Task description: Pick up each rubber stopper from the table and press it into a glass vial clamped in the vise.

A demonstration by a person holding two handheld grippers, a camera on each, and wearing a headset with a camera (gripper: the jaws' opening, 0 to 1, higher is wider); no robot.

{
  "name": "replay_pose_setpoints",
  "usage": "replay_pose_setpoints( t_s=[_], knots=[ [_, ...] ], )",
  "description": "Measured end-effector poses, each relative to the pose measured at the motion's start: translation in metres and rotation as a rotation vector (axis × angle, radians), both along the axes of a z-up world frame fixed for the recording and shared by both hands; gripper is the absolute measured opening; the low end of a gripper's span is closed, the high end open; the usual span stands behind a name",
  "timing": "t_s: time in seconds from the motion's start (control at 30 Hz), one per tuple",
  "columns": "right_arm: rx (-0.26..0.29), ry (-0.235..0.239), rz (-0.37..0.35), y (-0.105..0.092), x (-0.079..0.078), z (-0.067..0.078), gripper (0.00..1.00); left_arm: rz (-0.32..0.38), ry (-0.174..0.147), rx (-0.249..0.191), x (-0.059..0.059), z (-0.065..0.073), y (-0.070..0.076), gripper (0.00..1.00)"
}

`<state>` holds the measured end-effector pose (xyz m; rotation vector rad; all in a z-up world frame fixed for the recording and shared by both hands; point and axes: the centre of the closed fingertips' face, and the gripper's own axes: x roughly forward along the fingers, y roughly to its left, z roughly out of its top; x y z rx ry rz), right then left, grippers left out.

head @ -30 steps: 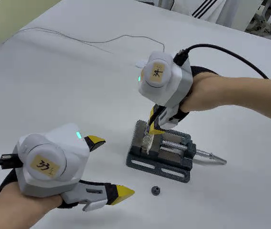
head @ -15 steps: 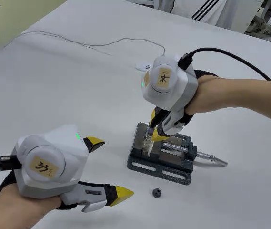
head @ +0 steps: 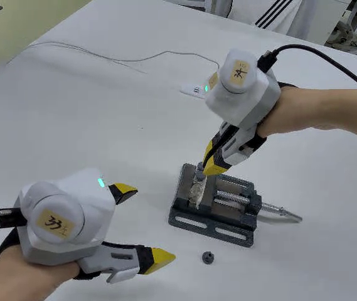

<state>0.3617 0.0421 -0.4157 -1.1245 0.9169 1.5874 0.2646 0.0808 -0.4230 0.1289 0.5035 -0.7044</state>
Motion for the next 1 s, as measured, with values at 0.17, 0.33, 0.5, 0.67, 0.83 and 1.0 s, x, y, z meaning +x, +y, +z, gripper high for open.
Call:
replay_pose_setpoints(
  t_s=[0.17,0.33,0.5,0.67,0.83,1.0],
  knots=[
    [-0.003,0.014,-0.004,0.003,-0.007,-0.003,0.03,0.002,0.007,-0.001,-0.001,-0.002,0.001,0.7],
    [-0.01,0.018,0.002,0.003,-0.009,-0.006,0.01,0.006,0.014,-0.002,-0.002,-0.005,0.002,0.69],
    [-0.014,0.028,0.004,0.002,-0.011,-0.006,0.0,0.008,0.02,-0.006,-0.002,-0.007,0.001,0.69],
    [-0.038,0.035,0.005,0.003,-0.012,-0.007,0.0,0.004,0.024,-0.01,-0.002,-0.01,-0.001,0.69],
    [-0.076,0.035,0.022,0.004,-0.008,-0.009,0.0,0.007,0.031,-0.013,-0.001,-0.012,-0.001,0.69],
    [-0.113,0.019,0.04,0.003,-0.01,-0.01,0.0,0.007,0.034,-0.018,0.0,-0.014,-0.002,0.69]
  ],
)
